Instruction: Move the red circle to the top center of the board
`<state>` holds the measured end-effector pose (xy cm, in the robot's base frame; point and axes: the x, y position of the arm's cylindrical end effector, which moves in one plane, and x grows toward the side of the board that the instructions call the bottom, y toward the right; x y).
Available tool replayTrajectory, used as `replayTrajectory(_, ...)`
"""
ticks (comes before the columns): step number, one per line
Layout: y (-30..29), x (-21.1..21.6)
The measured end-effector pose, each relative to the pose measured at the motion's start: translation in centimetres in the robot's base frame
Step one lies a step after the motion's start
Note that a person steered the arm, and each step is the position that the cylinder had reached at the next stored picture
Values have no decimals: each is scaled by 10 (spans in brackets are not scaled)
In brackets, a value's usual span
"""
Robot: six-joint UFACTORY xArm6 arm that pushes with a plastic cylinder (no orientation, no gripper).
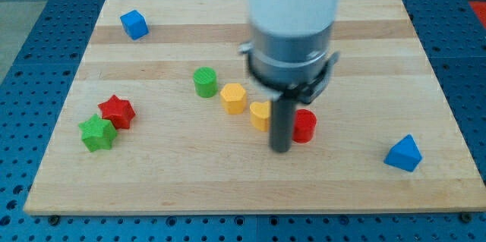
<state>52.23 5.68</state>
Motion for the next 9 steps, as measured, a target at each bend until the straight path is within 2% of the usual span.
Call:
replayTrajectory(1, 54, -9)
replayTrajectory(3, 55, -12)
replayTrajectory(4, 55, -58)
replayTrajectory(5, 55, -141)
replayTrajectory(6, 55, -200)
replayTrajectory(7, 55, -205)
replayTrajectory(9, 148, -219)
